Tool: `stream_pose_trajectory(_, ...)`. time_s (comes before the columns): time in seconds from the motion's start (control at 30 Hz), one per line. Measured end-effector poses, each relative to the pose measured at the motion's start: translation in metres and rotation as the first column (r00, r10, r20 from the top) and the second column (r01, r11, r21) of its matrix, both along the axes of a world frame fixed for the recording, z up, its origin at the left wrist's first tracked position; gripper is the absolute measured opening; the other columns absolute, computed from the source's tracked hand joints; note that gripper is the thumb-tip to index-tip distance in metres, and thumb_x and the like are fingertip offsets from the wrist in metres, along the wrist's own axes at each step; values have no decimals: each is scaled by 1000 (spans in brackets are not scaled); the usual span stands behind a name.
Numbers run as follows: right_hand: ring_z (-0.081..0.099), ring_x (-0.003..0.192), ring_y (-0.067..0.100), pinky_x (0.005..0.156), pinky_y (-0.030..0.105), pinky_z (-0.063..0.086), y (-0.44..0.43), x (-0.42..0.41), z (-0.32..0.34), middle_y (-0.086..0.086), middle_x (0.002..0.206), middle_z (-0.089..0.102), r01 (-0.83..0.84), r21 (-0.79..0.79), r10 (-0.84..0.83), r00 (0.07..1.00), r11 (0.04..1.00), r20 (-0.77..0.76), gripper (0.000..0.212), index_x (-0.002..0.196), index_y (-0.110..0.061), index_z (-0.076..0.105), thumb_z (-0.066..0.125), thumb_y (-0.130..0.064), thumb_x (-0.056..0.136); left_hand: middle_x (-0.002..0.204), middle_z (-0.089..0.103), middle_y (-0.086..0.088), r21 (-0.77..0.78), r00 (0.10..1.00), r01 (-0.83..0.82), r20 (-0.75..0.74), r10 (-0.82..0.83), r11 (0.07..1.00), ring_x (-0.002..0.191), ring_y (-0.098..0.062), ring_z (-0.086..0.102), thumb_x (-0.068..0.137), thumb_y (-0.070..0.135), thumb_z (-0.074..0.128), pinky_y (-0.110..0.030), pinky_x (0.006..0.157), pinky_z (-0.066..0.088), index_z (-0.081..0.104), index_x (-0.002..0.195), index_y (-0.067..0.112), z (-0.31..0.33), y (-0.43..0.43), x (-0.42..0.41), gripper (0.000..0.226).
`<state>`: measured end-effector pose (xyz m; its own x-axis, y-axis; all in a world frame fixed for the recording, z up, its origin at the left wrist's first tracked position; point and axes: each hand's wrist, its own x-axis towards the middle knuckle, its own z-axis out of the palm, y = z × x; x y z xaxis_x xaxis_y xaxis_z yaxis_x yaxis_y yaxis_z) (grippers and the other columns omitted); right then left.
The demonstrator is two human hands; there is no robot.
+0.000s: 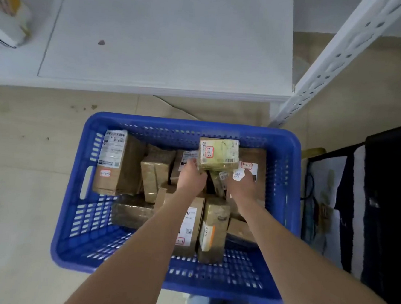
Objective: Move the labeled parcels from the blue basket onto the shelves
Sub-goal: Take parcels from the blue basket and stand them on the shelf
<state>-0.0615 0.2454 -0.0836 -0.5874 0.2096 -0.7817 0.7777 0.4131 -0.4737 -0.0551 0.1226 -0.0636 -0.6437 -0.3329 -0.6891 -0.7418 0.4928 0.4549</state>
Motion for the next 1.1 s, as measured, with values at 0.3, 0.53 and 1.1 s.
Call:
stream_pose_trajectory(0.3,49,125,31,102,38,42,-9,-39,-73,12,144,41,169,-191,-172,985,967,1,84,146,-9,22,70,-37,83,128,56,-9,65,983,-149,-101,156,987,115,-26,56,95,21,49,-40,94,49,35,137,12,-75,-8,-47,45)
stream_pose_trajectory(0.53,60,107,25,95,40,51,-6,-32,-68,8,123,59,250,-267,-255,967,931,15,52,128,-8,43,68,-27,86,126,59,-5,175,968,-233,-52,245,956,105,-18,60,97,23,45,-33,81,51,32,142,20,-66,-9,-39,47)
stream_pose_trajectory(1.1,65,86,16,61,28,48,-7,2,264,3,101,68,151,-529,-225,971,835,-79,25,105,-18,61,69,-16,82,95,66,-2,302,957,-280,16,289,911,90,-18,63,95,52,41,-37,89,51,50,121,10,253,-41,39,49)
